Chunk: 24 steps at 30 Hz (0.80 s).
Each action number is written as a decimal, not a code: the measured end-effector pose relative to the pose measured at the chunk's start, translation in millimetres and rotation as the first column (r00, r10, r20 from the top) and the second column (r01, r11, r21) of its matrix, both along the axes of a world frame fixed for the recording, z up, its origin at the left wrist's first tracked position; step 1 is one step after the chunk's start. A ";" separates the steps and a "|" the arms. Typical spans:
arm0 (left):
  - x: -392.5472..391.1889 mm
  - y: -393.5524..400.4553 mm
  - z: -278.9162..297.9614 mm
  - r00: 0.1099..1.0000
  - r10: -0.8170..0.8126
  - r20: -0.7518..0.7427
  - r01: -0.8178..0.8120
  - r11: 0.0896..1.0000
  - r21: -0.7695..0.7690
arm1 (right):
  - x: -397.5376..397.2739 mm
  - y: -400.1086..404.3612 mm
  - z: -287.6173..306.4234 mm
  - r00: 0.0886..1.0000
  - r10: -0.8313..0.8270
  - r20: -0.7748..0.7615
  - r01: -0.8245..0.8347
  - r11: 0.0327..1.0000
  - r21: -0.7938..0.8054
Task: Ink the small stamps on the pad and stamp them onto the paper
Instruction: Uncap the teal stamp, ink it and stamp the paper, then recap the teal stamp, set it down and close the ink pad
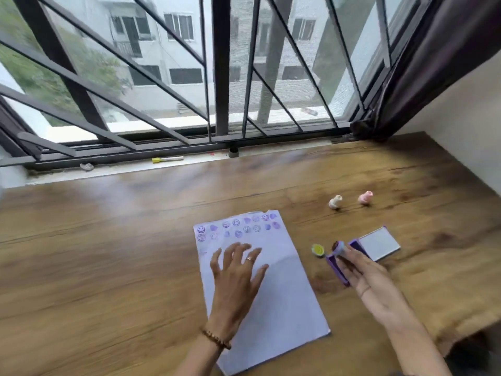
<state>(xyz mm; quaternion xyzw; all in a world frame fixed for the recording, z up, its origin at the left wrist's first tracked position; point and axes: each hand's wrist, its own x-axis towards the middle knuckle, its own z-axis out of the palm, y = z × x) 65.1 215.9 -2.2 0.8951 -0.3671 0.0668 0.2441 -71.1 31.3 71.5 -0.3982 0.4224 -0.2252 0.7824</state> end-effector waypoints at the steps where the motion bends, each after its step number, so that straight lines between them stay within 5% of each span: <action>1: -6.0 -18.3 1.8 0.998 -0.060 0.000 0.060 0.998 -0.017 | -8.9 -7.8 -1.8 1.000 -0.023 0.010 0.023 1.000 0.019; 6: -26.7 -99.0 3.9 0.968 -0.251 -0.018 0.251 0.967 0.041 | -34.0 -37.0 -7.9 0.996 -0.087 0.033 0.083 0.993 0.088; 11: -30.7 -135.7 3.3 0.969 -0.236 -0.078 0.247 0.941 0.232 | -42.0 -52.1 -13.5 1.000 0.007 0.016 -0.009 0.994 0.112; 16: -39.2 -140.0 6.6 0.936 -0.120 -0.330 0.125 0.992 -0.005 | -47.0 -65.4 -15.9 0.990 0.113 -0.081 -0.115 0.993 -0.019; 18: -47.1 -141.8 20.7 0.761 -0.093 -0.642 -0.077 0.970 -0.231 | -44.9 -69.5 -14.1 0.971 0.191 -0.145 -0.212 0.966 -0.148; 20: -55.2 -142.8 34.3 0.463 -0.226 -0.857 -0.269 0.885 -0.379 | -39.7 -73.3 -9.4 0.955 0.255 -0.149 -0.286 0.923 -0.258; 22: -60.1 -141.9 44.6 0.359 -0.290 -0.887 -0.327 0.851 -0.410 | -34.0 -76.1 -4.3 0.943 0.306 -0.129 -0.332 0.882 -0.333; 24: -64.6 -140.5 53.1 0.349 -0.333 -0.876 -0.314 0.839 -0.444 | -28.8 -77.5 0.5 0.929 0.344 -0.133 -0.369 0.847 -0.382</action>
